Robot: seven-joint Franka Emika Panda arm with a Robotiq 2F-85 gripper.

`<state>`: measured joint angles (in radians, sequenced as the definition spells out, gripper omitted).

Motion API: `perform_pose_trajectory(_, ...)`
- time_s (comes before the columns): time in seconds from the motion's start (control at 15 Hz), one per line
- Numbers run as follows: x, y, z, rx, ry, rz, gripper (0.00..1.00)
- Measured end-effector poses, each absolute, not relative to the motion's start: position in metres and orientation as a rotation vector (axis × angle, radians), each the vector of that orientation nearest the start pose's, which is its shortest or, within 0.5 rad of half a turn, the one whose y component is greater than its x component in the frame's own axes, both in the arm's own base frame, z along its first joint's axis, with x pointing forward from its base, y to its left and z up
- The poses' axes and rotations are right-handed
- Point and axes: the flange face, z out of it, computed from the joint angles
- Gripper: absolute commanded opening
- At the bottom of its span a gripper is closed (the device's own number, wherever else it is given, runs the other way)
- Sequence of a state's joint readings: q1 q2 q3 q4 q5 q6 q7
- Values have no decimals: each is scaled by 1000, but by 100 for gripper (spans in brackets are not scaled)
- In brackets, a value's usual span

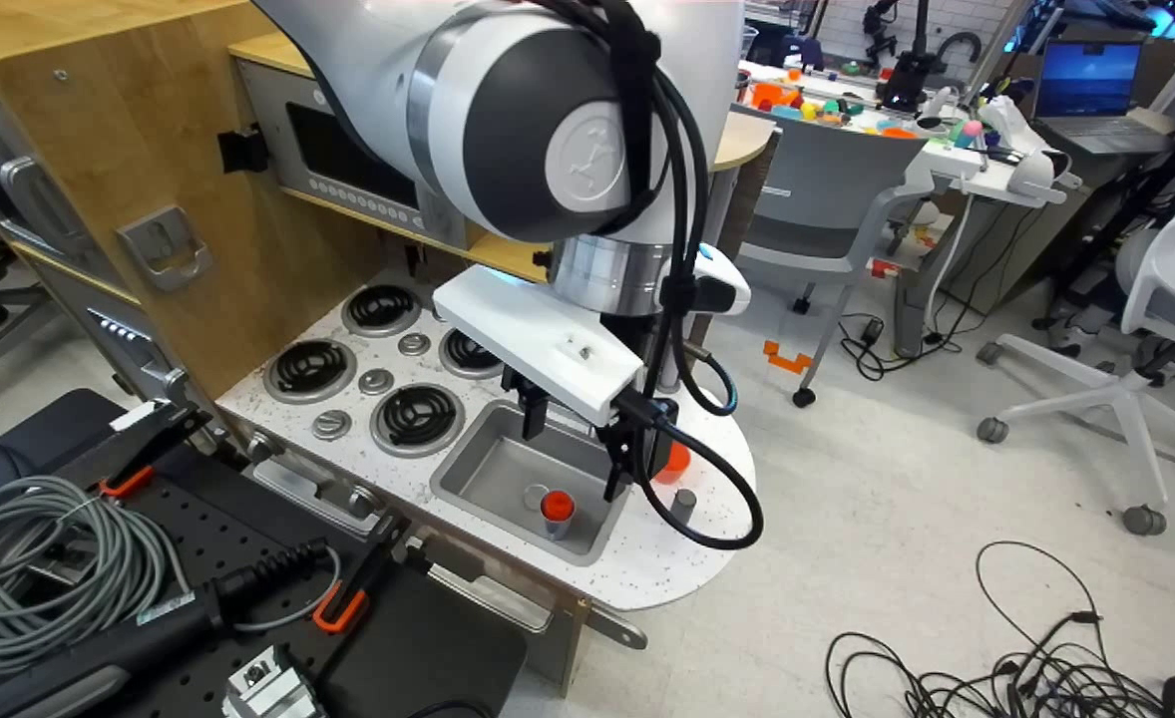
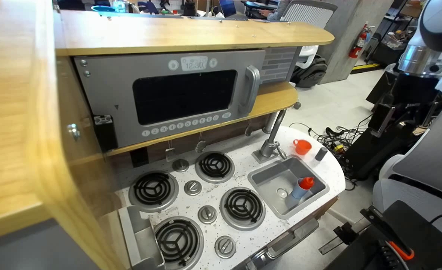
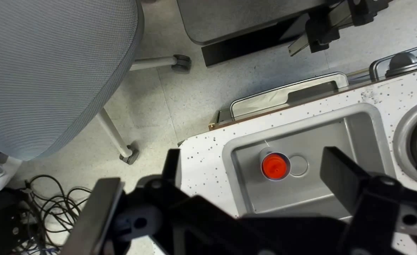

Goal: Place the red sauce bottle inside the blue cup in the sink

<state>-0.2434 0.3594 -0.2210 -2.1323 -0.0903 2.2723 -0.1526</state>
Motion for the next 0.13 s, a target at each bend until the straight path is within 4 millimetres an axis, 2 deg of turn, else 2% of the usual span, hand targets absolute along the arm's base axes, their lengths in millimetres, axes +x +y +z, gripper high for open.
perform_pose_trajectory(0.13, 489, -248, 223, -3161, 382, 401, 100)
